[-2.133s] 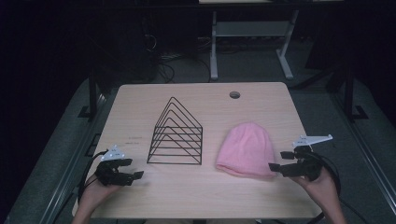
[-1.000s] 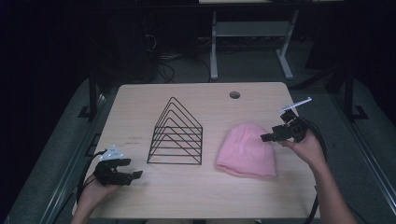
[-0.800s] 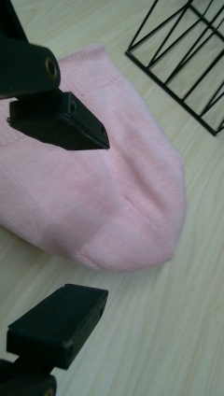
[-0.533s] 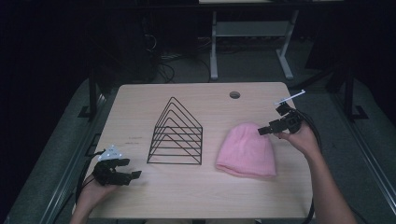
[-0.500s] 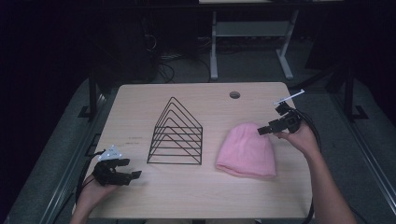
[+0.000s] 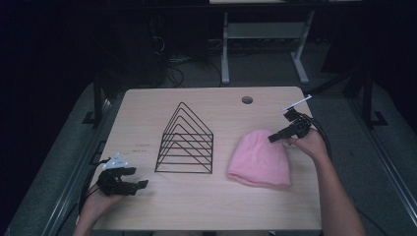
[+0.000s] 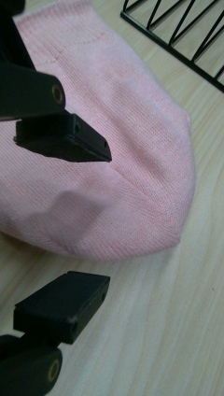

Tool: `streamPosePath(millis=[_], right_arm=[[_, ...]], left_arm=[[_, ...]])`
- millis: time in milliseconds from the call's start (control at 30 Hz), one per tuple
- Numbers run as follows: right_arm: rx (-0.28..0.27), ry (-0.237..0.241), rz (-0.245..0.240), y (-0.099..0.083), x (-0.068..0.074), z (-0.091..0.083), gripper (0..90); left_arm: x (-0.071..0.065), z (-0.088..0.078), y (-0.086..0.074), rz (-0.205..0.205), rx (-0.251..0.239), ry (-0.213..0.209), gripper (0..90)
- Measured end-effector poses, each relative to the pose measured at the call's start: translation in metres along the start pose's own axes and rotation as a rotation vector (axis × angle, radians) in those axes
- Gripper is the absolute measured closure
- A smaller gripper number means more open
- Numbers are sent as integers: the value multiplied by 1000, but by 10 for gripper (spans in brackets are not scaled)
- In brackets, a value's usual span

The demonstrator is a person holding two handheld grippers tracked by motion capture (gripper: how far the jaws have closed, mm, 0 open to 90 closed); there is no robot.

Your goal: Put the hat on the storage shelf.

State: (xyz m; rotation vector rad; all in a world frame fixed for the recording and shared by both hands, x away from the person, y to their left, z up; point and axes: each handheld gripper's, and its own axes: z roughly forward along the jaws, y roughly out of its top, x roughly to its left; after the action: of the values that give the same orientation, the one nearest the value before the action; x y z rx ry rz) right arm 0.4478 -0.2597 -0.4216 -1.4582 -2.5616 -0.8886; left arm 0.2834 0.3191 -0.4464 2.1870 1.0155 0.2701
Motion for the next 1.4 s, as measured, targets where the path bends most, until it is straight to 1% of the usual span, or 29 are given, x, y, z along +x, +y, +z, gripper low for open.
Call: streamPosePath(millis=[33,133,267,333,367,467,500,567,600,633,800,900,967,1167,1333,1367,1400], right_arm=[[11,6,-5,1,0,4,378],[23,-1,2,1,-1,8,400],[37,6,6,2,-2,11,440],[45,10,5,2,-3,13,456],[47,6,13,2,-3,14,467],[52,8,12,2,-4,16,487],[64,8,23,2,-5,18,504],[65,12,23,2,-6,21,520],[66,15,24,2,-6,21,535],[68,14,29,2,-6,22,549],[74,15,20,3,-5,24,605],[72,15,18,2,-5,25,635],[73,16,26,1,-5,26,664],[54,54,47,-2,-8,26,761],[28,75,57,-5,-9,21,785],[22,78,60,-6,-9,20,787],[20,83,60,-6,-9,19,788]], left_arm=[[0,0,0,-2,0,1,247],[0,-1,0,-6,-5,1,247],[0,-1,-1,-16,-8,4,247],[1,-1,-1,-13,-4,4,247],[1,-1,0,-9,0,3,247],[1,-1,0,-5,0,3,248],[1,-1,-1,-8,-1,5,247],[2,-2,-1,-7,-1,5,247],[2,-2,-1,-1,-2,6,247],[1,-2,-1,-16,-8,5,247],[3,-4,-1,-5,2,8,247],[3,-4,-1,-8,-1,8,247],[3,-3,-1,-9,0,7,247],[2,-2,-2,-14,-3,5,247],[1,-1,-2,-20,-12,2,247],[1,-2,-2,-11,-7,2,247],[1,-2,-1,-11,-7,1,247]])
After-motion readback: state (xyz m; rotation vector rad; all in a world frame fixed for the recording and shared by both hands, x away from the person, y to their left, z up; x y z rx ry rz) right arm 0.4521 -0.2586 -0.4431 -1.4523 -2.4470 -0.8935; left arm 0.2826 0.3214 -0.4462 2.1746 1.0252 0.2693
